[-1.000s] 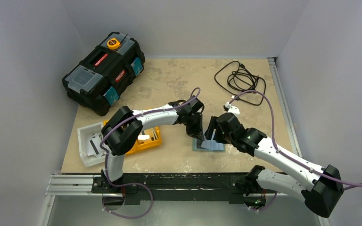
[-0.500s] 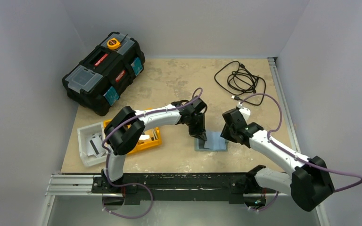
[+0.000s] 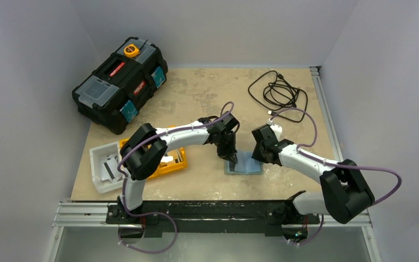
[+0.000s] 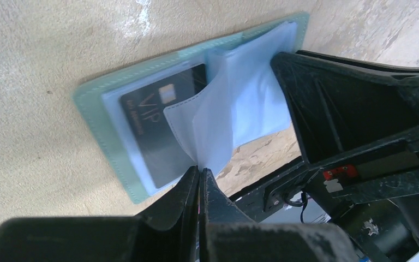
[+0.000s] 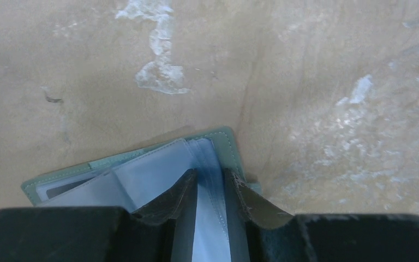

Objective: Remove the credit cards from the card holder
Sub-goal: Remove the credit card from the card holder.

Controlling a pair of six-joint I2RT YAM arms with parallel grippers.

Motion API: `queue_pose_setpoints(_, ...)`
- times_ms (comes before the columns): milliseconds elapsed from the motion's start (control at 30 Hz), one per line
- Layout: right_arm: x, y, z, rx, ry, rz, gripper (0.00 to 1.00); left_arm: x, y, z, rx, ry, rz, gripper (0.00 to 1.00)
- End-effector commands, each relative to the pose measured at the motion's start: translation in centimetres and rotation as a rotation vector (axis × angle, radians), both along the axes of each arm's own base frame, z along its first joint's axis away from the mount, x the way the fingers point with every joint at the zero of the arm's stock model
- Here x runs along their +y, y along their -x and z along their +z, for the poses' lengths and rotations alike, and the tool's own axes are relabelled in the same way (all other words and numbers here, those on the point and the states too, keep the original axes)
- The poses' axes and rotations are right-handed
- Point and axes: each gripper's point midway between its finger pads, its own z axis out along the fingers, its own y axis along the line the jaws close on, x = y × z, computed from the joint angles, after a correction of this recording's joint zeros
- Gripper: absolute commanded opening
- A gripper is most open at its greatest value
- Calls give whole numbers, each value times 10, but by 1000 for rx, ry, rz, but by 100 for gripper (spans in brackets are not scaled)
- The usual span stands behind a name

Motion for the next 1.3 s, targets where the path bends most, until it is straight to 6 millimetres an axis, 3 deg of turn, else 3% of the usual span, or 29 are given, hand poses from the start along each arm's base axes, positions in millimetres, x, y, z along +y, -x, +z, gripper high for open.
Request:
queue_pose_setpoints(0,31,8,-12,24,-124,93,22,-9,-3,31,-49,74,5,0)
queue_pose_setpoints(167,64,15,-7,30,-219,159,20,-14,-2,37,-57,104,-6,0)
queue_pose_setpoints(267,71,17,-7,35,-239,170,20,-14,-2,32,-52,95,-9,1)
queue_pose_setpoints(433,69,18,1,20,-242,173,26,-13,-1,19,-42,84,-15,9)
queue_pose_setpoints(600,70,16,25,-25,-265,174,34,-14,-3,10,-54,83,-27,32)
queue_pose_setpoints(733,63,14,41,-55,-246,156,36,-16,-5,8,-63,92,-38,41)
queue_pose_setpoints(1067,51,16,67,-117,-237,129,37,-35,-6,29,-96,221,-95,53)
queue_pose_setpoints(1267,47,15,83,-171,-240,139,37,-26,-11,41,-128,208,-72,54)
